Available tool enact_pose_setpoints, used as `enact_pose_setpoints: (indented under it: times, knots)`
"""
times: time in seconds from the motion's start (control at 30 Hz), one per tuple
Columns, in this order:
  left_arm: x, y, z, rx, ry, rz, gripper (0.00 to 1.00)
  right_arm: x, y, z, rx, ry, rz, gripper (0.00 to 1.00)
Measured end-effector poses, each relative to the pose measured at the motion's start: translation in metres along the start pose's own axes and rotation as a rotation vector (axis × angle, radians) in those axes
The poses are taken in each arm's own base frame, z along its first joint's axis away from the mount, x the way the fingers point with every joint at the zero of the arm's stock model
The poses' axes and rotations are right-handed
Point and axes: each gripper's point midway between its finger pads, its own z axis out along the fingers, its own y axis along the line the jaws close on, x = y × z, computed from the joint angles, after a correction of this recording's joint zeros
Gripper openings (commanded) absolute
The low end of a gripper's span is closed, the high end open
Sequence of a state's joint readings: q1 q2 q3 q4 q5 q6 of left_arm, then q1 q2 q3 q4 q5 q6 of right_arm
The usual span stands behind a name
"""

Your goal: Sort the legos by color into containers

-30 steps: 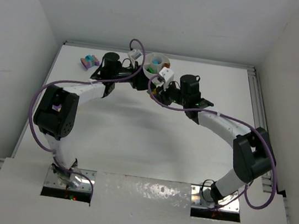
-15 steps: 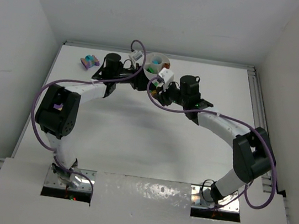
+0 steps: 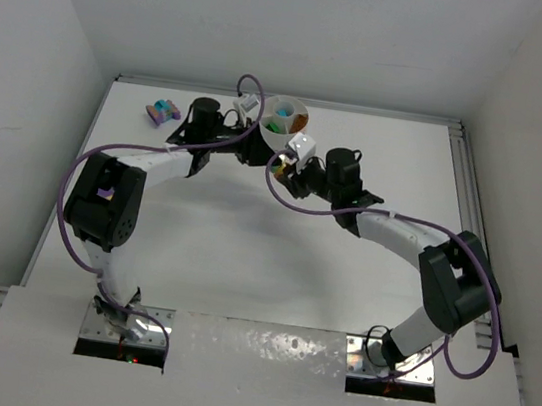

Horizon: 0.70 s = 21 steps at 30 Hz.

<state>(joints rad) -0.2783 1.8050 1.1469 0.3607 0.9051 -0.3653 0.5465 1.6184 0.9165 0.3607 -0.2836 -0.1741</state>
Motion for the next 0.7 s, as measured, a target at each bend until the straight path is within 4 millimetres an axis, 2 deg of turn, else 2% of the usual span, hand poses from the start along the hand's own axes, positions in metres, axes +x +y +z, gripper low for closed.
enact_pose_setpoints:
  times: [0.07, 0.2, 0.27, 0.53, 0.7]
  knots:
    - [0.001, 0.004, -0.001, -0.018, 0.006, 0.001, 0.00, 0.011, 0.000, -0.003, 0.020, 0.020, 0.021, 0.00]
    - [-0.018, 0.023, -0.013, -0.082, -0.046, 0.016, 0.00, 0.060, -0.013, -0.018, 0.115, 0.150, 0.109, 0.00]
    - [-0.026, 0.032, -0.018, -0.113, -0.075, 0.018, 0.00, 0.072, -0.018, -0.023, 0.153, 0.182, 0.135, 0.00]
    - [-0.047, 0.059, -0.015, -0.317, -0.190, -0.008, 0.00, 0.075, -0.029, -0.026, 0.234, 0.196, 0.176, 0.00]
    - [-0.078, 0.069, -0.003, -0.421, -0.368, 0.053, 0.00, 0.075, -0.032, -0.026, 0.256, 0.193, 0.191, 0.00]
